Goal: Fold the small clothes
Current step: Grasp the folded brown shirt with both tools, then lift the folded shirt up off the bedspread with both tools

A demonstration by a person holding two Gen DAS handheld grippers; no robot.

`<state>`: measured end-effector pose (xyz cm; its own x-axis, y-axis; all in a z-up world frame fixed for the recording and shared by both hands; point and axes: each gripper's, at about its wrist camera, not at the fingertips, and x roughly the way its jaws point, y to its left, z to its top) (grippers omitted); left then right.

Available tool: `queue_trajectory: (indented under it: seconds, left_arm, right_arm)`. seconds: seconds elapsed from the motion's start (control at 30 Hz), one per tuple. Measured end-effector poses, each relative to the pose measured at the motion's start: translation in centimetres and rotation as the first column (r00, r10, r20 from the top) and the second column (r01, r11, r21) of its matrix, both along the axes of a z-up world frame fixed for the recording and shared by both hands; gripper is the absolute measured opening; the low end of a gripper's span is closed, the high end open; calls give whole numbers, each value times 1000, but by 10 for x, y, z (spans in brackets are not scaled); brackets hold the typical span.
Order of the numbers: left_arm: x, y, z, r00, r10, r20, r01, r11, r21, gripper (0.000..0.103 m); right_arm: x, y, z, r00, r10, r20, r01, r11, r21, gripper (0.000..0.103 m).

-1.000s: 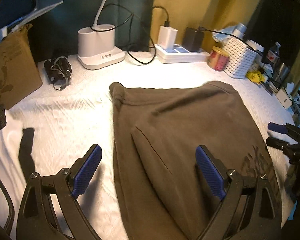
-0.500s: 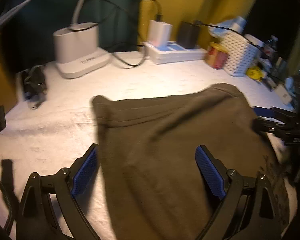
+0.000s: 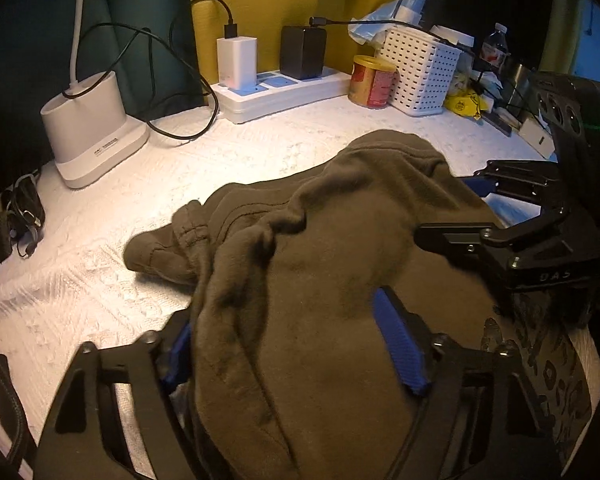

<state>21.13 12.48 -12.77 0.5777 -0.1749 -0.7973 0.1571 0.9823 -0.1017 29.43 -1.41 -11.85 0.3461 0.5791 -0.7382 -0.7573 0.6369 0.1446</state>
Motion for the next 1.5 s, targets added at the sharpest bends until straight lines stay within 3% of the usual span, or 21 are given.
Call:
queue_trajectory:
  seconds: [0.1, 0.13, 0.17, 0.23, 0.67, 0.97, 1.5]
  left_arm:
    - [0, -2, 1, 1000, -10, 8, 10, 1000, -5, 52]
    - [0, -2, 1, 1000, -8, 9, 9, 1000, -17, 36]
    - [1, -1, 1, 1000, -5, 6, 5, 999, -40, 28]
    - [0, -4, 2, 1000, 1, 11, 0, 999, -40, 25]
    - [-24, -22, 19, 996, 32, 84, -26, 997, -70, 24]
    - [-48, -36, 42, 983, 45, 176, -33, 997, -69, 24]
    - [-98, -59, 88, 942, 50, 331, -47, 999, -15, 23]
  right_arm:
    - [-3, 2, 0, 999, 32, -7, -32, 999, 13, 35]
    - [-4, 3, 0, 999, 38, -7, -38, 999, 15, 32]
    - [-5, 4, 0, 999, 44, -2, -44, 999, 14, 29]
    - [-7, 5, 0, 999, 52, 2, -52, 999, 15, 25]
    - [-31, -9, 21, 998, 30, 61, -33, 998, 51, 21]
    - [-55, -28, 48, 993, 5, 115, -16, 996, 91, 20]
    - [-101, -63, 98, 978, -26, 206, -15, 980, 196, 19]
